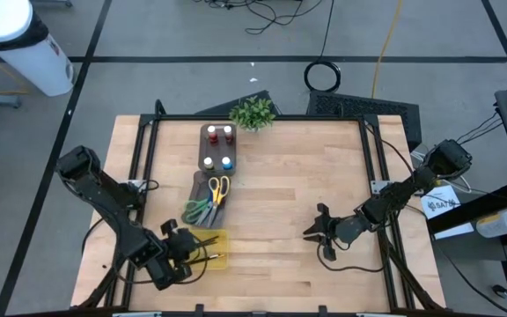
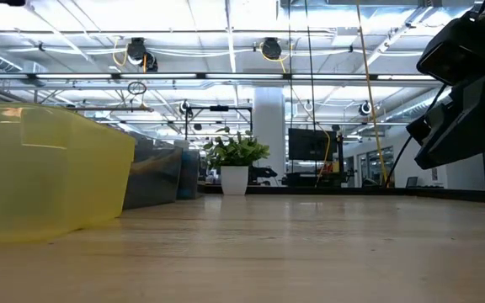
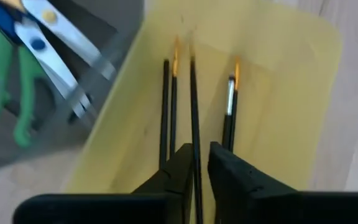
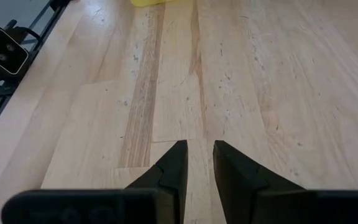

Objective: Pick & Place Paint Supplies
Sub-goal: Put the gold black paint brush into the yellow bin, then return to Home Position

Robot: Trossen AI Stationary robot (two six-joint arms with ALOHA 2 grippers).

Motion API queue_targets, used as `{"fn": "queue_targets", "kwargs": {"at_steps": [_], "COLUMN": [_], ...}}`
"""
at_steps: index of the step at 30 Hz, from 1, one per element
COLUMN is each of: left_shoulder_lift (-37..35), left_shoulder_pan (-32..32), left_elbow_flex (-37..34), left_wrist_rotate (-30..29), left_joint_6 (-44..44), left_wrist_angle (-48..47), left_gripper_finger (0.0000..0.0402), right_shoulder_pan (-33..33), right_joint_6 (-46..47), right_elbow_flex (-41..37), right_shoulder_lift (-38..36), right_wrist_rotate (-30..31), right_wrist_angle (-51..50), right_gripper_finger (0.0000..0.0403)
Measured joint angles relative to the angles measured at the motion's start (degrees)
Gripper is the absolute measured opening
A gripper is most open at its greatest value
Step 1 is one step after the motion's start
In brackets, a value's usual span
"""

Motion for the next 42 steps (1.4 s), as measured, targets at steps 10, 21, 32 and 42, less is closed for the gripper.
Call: {"fn": "queue_targets", "kwargs": {"at_steps": [10,21,32,42], "left_shoulder_lift": [-2.03,-14.16,-19.00,-48.37], "left_shoulder_pan": [2.94,1.01,5.43,22.16], "left_elbow_flex": [0.72,3.41,-2.75,-26.57], "left_wrist_rotate": [7.85,8.52,26.88,36.13], "left_joint_6": [6.72,38.56,72.44,74.38], "left_wrist_angle": [3.82,15.78,29.13,43.15], "left_gripper_finger": [0.0102,0.0104,0.0104,0.0104], "right_shoulder_pan": [0.02,0.02,0.00,0.00], "right_joint_6": [-0.18,0.54,-4.32,-9.24], "right_elbow_flex": [0.00,-0.02,-0.04,-0.04], "right_shoulder_lift": [0.00,0.00,0.02,-6.81], "right_wrist_rotate": [-0.02,-0.15,-0.15,-0.19], "right_wrist_angle": [-0.04,0.00,-1.81,-1.77], "right_gripper_finger": [0.0063,0.0064,0.0064,0.0064]}}
